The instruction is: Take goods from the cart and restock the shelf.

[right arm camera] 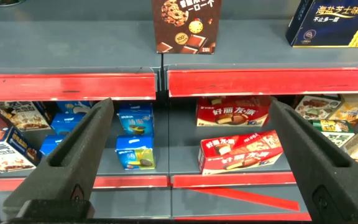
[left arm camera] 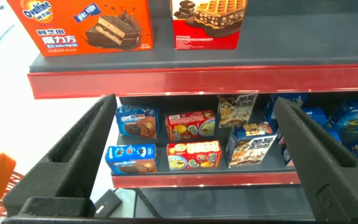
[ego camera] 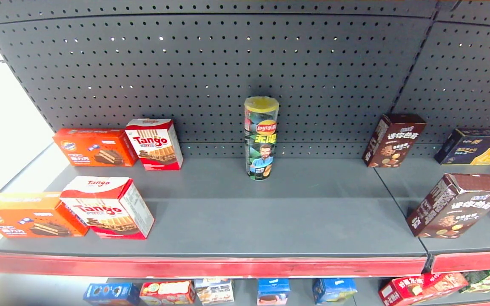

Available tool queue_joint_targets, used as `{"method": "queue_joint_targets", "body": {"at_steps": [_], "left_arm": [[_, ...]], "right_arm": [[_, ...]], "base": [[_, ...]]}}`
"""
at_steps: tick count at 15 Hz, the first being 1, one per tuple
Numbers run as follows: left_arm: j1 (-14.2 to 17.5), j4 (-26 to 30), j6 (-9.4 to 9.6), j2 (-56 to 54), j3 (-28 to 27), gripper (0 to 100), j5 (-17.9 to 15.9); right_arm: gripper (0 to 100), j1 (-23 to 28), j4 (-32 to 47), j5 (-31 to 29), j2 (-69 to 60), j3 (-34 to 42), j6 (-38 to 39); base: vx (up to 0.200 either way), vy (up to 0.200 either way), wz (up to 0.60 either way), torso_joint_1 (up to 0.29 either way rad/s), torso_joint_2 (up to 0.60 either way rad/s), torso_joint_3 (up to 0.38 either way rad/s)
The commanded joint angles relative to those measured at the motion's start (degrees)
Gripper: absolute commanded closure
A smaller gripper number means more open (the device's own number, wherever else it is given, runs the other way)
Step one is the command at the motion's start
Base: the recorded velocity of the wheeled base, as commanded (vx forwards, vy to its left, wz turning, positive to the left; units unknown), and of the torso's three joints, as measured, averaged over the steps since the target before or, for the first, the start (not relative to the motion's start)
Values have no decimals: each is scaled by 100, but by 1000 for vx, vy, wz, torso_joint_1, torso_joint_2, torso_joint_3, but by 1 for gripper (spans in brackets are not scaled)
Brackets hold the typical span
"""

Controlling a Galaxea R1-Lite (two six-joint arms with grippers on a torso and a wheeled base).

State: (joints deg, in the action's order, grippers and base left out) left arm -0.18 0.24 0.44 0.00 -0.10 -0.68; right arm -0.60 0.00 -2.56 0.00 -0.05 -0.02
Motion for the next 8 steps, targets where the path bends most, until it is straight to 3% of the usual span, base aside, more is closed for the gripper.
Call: {"method": "queue_joint_targets", "body": {"at_steps": [1, 8], "left_arm": [[1, 2, 0, 0, 1, 0, -2], [1, 2, 0, 0, 1, 0, -2]], "right_arm": [[0, -2, 0, 1, 9, -4, -6], [0, -2, 0, -16, 9, 5, -6]], "base": [[0, 0, 600, -2, 7, -2], [0, 0, 600, 3, 4, 3]]}}
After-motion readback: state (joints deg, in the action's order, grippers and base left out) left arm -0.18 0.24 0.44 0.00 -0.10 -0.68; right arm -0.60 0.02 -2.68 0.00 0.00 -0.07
